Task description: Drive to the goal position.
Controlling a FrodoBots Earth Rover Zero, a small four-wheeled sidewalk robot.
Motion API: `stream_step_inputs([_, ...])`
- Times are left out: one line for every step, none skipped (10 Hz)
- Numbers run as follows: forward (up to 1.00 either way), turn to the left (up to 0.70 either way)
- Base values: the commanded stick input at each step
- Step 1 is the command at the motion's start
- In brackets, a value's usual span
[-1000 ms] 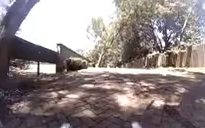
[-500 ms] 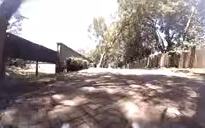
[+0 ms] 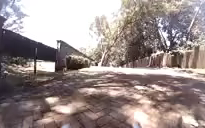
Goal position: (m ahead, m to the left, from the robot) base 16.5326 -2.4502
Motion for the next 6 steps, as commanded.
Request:
stream_step_inputs([0.7, -0.08])
stream_step_inputs([0.7, -0.22])
stream_step_inputs([0.7, -0.32])
stream_step_inputs([0.7, -0.17])
stream_step_inputs([0.7, -0.02])
stream_step_inputs([0.7, 0.0])
